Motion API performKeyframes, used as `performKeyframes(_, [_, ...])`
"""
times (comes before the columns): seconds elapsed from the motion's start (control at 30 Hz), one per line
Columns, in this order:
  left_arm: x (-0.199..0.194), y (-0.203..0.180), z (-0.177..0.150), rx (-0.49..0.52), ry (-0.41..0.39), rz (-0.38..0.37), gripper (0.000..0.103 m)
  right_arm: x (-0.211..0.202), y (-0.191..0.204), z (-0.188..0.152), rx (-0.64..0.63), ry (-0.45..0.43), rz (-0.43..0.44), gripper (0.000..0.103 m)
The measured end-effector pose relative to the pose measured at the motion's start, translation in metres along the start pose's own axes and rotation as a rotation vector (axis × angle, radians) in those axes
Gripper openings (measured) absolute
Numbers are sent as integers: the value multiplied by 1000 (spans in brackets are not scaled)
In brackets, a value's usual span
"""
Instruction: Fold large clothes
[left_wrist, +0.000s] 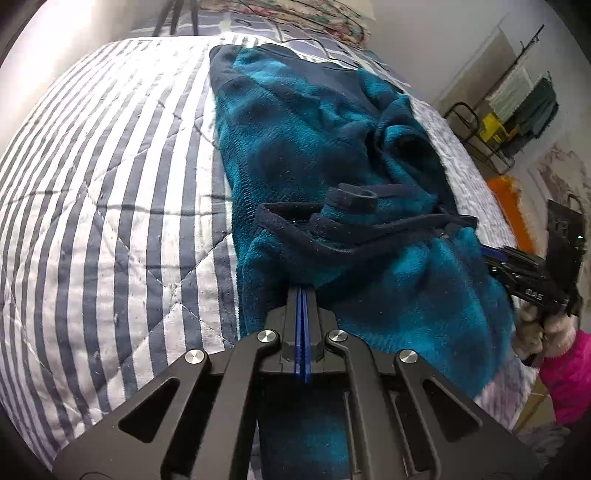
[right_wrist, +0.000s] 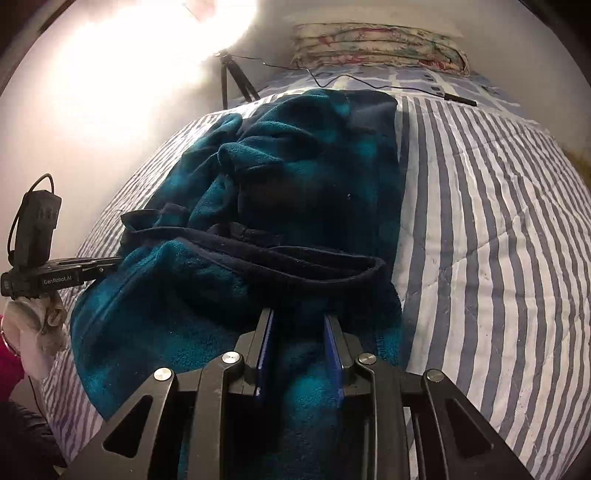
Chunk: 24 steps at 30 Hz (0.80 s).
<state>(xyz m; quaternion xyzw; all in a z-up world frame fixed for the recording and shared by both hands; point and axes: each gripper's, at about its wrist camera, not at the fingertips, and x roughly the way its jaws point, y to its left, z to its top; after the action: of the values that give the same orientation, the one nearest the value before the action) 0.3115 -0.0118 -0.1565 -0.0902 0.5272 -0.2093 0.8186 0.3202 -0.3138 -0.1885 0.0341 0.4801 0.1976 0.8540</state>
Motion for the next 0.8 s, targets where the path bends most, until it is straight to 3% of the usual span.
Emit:
performKeyframes(0.1, [-20, 16, 22, -59, -34, -82, 4, -11, 2, 10, -27, 40, 26, 28])
performKeyframes(0.17, [-34, 31, 42, -97, -89, -72, 28, -25, -2, 17, -22, 29, 72, 34])
performKeyframes(0.23, [-40, 44, 66, -124, -135, -48, 36, -39, -6, 29, -13, -13, 108, 46])
performKeyframes(0.37, [-27, 63, 109, -153, -151, -45, 36, -46, -28, 64, 39, -88, 82, 49])
performKeyframes(0.53, [17, 92, 150, -241, -138, -52, 36, -22, -56, 113, 98, -107, 43, 52])
performKeyframes(0.7, [46, 100, 169, -244, -138, -48, 36, 9, -74, 146, 131, -107, 5, 53])
performKeyframes(0.8, [53, 103, 179, -240, -150, -54, 36, 18, -61, 164, 108, -130, 54, 53])
